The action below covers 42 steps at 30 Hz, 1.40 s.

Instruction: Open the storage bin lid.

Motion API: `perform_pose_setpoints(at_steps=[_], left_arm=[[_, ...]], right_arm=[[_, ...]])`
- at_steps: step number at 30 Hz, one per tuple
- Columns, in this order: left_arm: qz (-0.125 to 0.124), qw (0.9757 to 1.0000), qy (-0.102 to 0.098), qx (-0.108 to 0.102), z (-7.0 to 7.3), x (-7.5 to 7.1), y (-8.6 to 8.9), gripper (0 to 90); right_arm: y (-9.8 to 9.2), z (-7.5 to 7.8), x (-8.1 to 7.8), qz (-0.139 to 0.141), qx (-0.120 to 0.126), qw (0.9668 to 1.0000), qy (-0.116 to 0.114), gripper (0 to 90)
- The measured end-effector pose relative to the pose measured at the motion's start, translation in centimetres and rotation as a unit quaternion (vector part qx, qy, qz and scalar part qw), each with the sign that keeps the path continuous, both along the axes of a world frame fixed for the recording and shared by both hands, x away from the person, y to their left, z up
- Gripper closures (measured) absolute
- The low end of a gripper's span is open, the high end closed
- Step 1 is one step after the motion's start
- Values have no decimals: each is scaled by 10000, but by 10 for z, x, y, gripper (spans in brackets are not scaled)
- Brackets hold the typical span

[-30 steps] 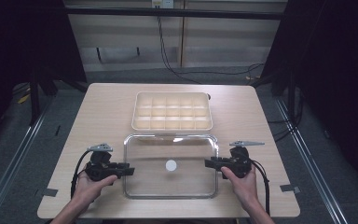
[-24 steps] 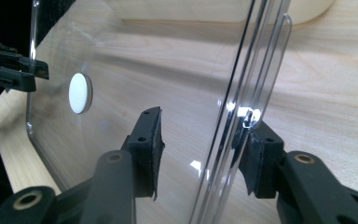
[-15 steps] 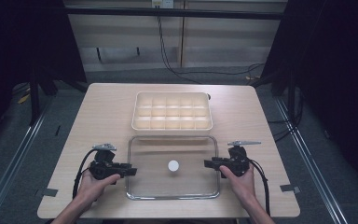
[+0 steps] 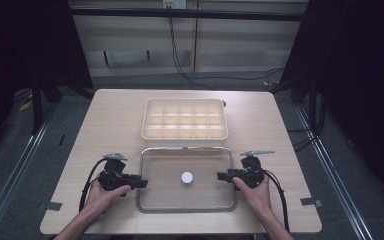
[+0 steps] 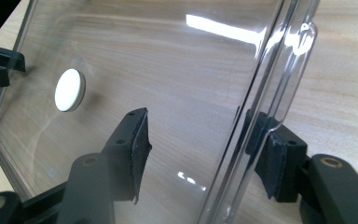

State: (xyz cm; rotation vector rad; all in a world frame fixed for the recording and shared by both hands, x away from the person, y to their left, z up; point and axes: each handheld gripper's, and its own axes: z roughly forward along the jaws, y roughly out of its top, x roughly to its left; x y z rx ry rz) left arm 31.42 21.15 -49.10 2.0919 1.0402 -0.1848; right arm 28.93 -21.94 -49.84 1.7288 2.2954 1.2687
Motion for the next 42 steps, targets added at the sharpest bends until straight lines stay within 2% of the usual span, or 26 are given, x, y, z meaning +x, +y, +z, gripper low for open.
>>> perform_pose_setpoints(at_steps=[5, 12, 14, 15, 22, 25, 26, 28, 30, 32, 34, 36, 40, 42], left_arm=[[-9, 10000, 73, -19, -1, 1, 0, 569], [-31, 9999, -96, 79, -4, 1, -1, 567], [-27, 9999, -125, 104, -4, 1, -1, 562], [-42, 9999, -84, 71, -4, 1, -1, 546], [13, 9998, -160, 126, -3, 0, -1, 479], [14, 9998, -153, 120, -3, 0, 0, 451], [43, 9996, -202, 172, -2, 0, 0, 452], [110, 9996, -243, 122, -1, -1, 1, 435], [84, 9993, -329, 142, 3, -2, 3, 430], [164, 9989, -401, 163, 5, -3, 4, 405], [200, 9987, -454, 112, 9, -4, 7, 385], [234, 9978, -615, 123, 14, -8, 10, 373], [264, 9965, -783, 94, 23, -15, 14, 330], [225, 9962, -835, 106, 26, -19, 17, 318]], right_arm=[[-1, 0, 0, 4, -25, 10000, -18, 407], [1, 1, -1, 17, -196, 9997, -122, 337], [1, 1, -2, 39, -167, 9998, -116, 324], [2, 1, -2, 42, -193, 9997, -134, 324], [3, 4, -5, 60, -524, 9985, -129, 268], [-1, 5, -5, 68, -327, 9994, -133, 284], [-1, 6, -6, 67, -301, 9994, -156, 280], [-2, 7, -6, 71, -276, 9994, -199, 266], [-3, 7, -6, 66, -244, 9994, -236, 270], [-4, 10, -7, 81, -209, 9994, -272, 270], [-7, 14, -8, 98, -163, 9991, -378, 270], [-9, 19, -12, 77, -165, 9985, -522, 270], [-15, 32, -24, 104, -152, 9960, -876, 262], [-19, 36, -31, 73, -108, 9953, -955, 263]])
